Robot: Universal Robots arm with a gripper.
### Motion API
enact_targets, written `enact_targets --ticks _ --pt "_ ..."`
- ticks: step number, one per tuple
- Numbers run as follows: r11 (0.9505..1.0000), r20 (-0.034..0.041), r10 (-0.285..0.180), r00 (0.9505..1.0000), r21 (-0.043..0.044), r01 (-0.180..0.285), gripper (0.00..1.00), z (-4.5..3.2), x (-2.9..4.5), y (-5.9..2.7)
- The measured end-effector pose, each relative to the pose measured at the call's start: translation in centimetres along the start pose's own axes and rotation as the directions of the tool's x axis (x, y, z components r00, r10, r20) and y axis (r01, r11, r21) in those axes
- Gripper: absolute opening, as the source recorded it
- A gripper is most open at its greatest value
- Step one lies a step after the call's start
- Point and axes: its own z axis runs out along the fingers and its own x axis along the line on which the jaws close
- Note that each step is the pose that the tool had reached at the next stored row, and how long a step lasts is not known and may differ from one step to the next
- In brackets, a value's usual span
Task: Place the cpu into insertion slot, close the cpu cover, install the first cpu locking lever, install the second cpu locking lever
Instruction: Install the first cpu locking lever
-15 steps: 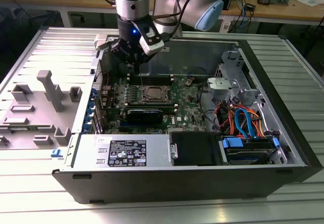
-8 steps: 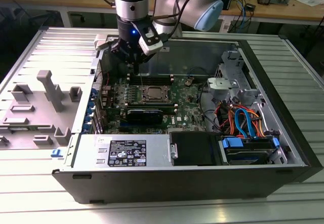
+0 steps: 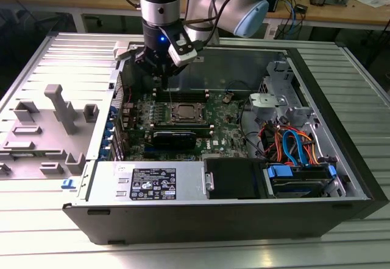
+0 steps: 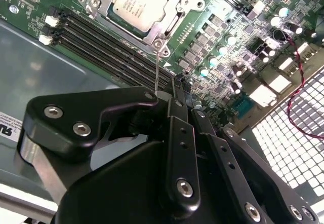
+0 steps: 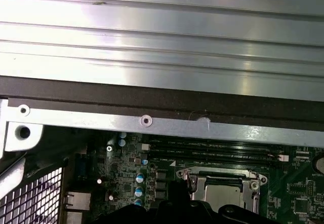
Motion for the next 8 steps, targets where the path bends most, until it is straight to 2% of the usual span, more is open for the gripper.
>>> enact_targets --ticks 8 --pt "1.0000 -0.0022 0.000 1.0000 -0.0001 0.000 0.11 0.38 -1.13 -0.03"
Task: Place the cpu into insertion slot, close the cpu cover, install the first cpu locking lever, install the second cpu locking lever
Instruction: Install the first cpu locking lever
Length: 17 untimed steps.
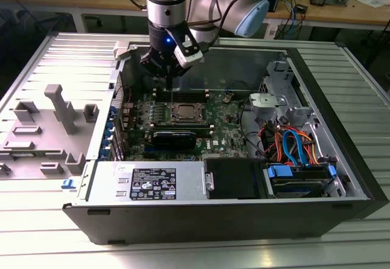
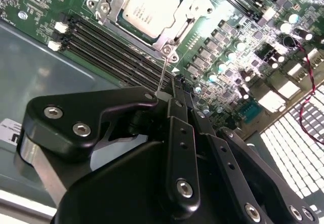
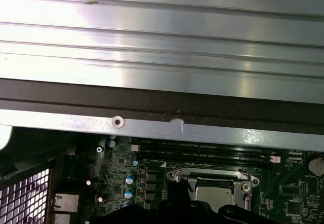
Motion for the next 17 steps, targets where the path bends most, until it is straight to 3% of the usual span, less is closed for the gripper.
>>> enact_targets --ticks 6,17 --pt "1.0000 -0.0005 0.000 1.0000 0.0001 0.000 0.11 0.45 -0.57 -0.03" --pt "1.0000 -0.0008 0.000 1.0000 0.0036 0.000 0.11 0.79 -0.74 -0.03"
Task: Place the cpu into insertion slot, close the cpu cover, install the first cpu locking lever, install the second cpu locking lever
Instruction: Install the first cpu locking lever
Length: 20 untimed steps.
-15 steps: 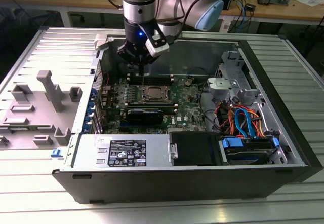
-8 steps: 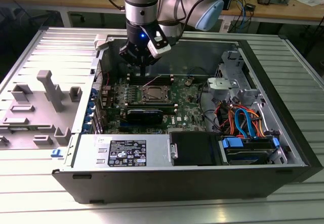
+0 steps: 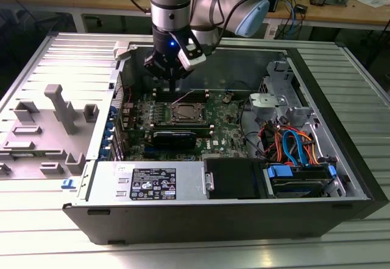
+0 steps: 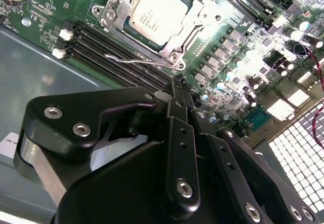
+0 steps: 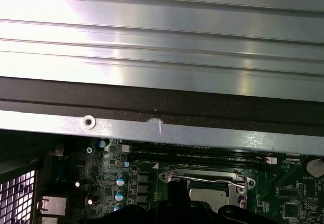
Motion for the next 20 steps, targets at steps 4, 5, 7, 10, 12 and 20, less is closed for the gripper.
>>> enact_targets --ticks 4,5,7,10,12,20 --pt "1.0000 -0.0003 0.000 1.0000 0.0004 0.000 0.11 0.22 -0.10 -0.01" --pt "1.0000 -0.0003 0.000 1.0000 0.0011 0.000 0.11 0.29 -0.13 -0.01" --pt "1.0000 -0.0003 0.002 1.0000 0.0012 -0.002 0.11 0.44 -0.13 -0.01" --pt "1.0000 -0.0006 0.003 1.0000 0.0016 -0.003 0.11 0.52 -0.13 -0.02" --pt "1.0000 -0.0009 0.003 1.0000 0.0013 -0.003 0.11 0.53 -0.13 -0.02" --pt "1.0000 -0.0006 0.003 1.0000 0.0012 -0.003 0.11 0.66 -0.28 -0.02"
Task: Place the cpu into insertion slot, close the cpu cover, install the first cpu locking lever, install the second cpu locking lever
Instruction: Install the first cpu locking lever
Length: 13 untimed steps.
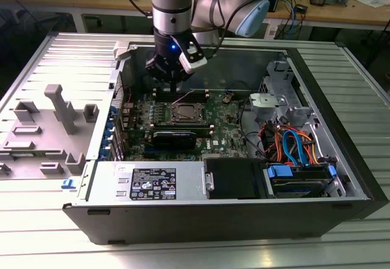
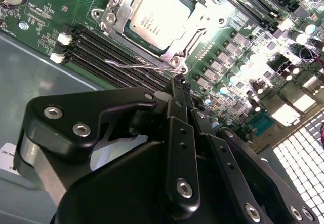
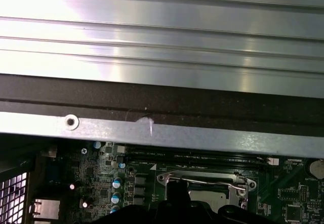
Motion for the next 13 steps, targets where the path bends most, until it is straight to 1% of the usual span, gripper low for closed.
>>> enact_targets --ticks 5,9,13 --pt "1.0000 -0.0002 0.001 1.0000 0.0004 -0.001 0.11 0.10 -0.25 -0.01" --pt "1.0000 -0.0006 0.002 1.0000 0.0006 -0.002 0.11 0.39 -0.60 -0.02" --pt "1.0000 -0.0007 0.002 1.0000 0.0004 -0.002 0.11 0.59 -0.78 0.03"
